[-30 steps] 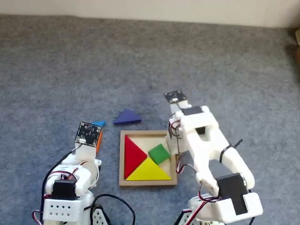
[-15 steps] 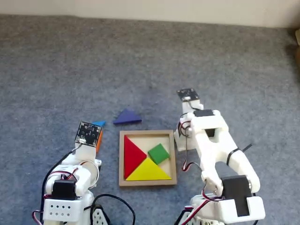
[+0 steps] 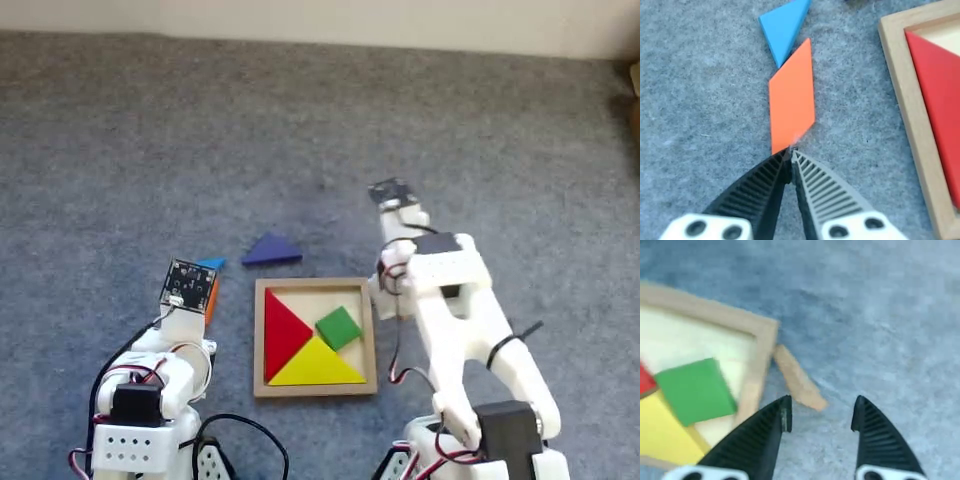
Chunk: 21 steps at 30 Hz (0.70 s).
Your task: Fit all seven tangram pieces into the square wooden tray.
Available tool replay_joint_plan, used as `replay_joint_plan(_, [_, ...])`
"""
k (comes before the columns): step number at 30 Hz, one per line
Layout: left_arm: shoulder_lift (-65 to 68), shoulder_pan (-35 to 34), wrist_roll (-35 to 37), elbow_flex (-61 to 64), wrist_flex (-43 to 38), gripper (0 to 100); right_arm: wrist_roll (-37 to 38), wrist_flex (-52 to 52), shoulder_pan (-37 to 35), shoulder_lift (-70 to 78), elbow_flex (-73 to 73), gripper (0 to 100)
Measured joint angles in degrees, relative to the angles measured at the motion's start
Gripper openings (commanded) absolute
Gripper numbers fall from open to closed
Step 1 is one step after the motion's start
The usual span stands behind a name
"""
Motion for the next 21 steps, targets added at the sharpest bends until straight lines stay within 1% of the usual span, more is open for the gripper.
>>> replay_joint_plan(3, [0.0, 0.0, 0.0, 0.0, 0.0, 1, 0.53, 0.0, -1.93, 0.62, 0.0, 18.9])
replay_joint_plan(9, [0.0, 0.0, 0.0, 0.0, 0.0, 1, 2.02, -2.29, -1.76, 7.21, -0.18, 9.1])
replay_joint_plan(15, [0.0, 0.0, 0.0, 0.0, 0.0, 1, 3.69, -2.29, -1.49, 7.56, -0.62, 9.2])
replay_joint_plan(19, [0.0, 0.0, 0.0, 0.0, 0.0, 1, 3.87, -2.2, -1.32, 7.56, -0.62, 13.7])
replay_joint_plan(21, [0.0, 0.0, 0.0, 0.0, 0.0, 1, 3.96, -2.02, -0.7, 7.56, -0.62, 14.3])
